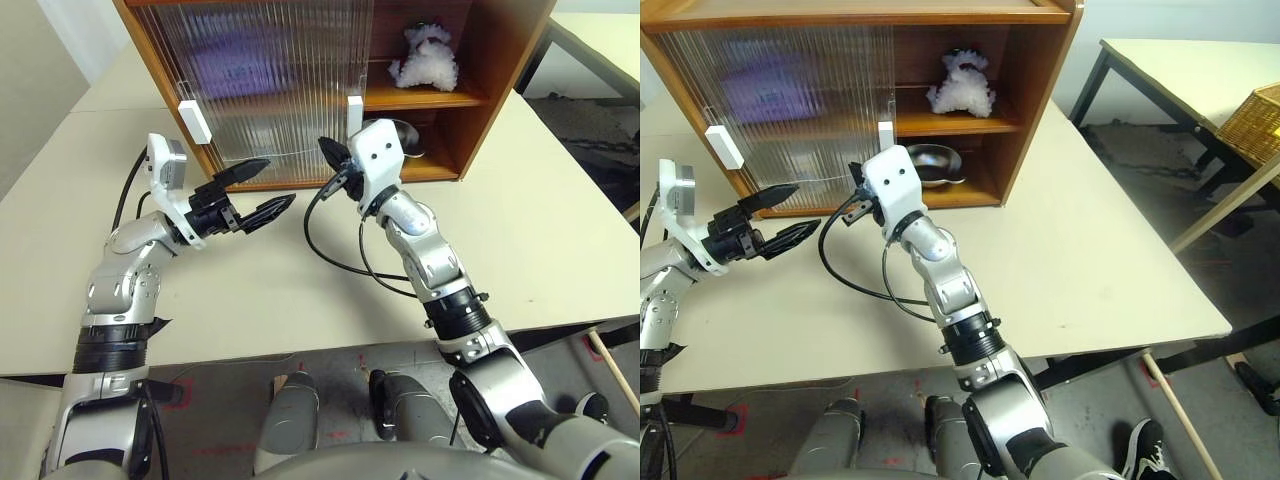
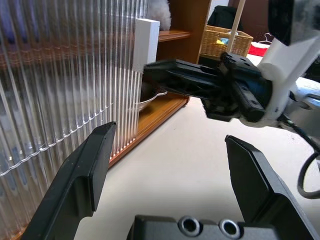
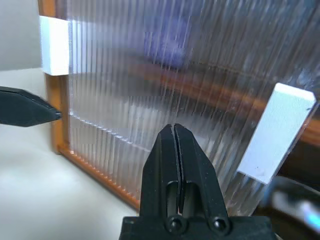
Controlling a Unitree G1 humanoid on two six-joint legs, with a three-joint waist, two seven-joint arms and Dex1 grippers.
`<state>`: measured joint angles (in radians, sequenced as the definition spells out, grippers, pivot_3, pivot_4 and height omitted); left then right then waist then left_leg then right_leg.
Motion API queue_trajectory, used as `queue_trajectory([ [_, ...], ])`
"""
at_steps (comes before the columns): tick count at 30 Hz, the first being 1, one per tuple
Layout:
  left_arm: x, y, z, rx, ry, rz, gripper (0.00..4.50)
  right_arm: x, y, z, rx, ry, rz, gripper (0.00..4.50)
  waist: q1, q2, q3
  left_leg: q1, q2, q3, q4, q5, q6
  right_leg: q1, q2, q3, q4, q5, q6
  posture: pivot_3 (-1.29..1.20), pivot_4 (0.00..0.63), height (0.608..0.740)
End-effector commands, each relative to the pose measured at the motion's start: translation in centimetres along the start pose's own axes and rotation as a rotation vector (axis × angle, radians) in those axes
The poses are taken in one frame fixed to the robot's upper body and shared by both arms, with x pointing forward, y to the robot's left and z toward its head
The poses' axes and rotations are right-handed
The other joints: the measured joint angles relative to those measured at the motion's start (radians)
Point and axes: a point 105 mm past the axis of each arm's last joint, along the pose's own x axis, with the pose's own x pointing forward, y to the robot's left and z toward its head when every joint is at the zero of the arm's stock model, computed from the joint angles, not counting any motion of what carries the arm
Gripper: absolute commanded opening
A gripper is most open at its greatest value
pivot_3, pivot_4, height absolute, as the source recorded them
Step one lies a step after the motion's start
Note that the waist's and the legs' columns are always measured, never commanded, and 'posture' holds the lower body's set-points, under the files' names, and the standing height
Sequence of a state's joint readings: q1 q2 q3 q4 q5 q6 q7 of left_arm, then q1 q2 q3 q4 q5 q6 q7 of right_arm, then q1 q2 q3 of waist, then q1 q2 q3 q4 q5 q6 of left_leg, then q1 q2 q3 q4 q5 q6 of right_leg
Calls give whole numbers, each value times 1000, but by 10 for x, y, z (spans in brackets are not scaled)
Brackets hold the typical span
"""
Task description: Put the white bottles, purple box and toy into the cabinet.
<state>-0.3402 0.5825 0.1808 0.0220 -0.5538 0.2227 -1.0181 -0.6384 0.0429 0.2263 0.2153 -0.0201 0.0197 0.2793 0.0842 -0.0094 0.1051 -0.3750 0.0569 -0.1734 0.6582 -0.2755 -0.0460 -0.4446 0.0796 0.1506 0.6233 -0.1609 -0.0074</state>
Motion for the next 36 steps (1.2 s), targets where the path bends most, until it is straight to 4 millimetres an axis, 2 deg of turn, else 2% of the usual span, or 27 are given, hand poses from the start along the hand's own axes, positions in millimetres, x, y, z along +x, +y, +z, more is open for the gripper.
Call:
queue_trajectory([
  [1,-3,-1,1,7,5,3,4500,7,-2,2,-34,-11,-25,52,0,0,0,0,0,0,0,0,0,0,0,0,0,0,0,174,119,740],
  [12,-1,-1,1,8,0,3,4500,17,-17,1,-72,-10,-135,52,0,0,0,-1,0,-2,0,0,0,-4,1,0,4,0,-4,174,115,740],
  [23,3,-3,1,4,-1,-10,4500,9,-33,3,-111,-9,-305,52,1,0,0,-1,0,-2,0,0,0,-5,1,0,6,-1,-3,156,114,740],
  [36,5,-3,1,3,2,-23,4500,-8,-56,-9,-128,68,-449,52,1,0,0,-2,0,-2,0,0,0,-5,1,0,7,-2,-2,145,118,740],
])
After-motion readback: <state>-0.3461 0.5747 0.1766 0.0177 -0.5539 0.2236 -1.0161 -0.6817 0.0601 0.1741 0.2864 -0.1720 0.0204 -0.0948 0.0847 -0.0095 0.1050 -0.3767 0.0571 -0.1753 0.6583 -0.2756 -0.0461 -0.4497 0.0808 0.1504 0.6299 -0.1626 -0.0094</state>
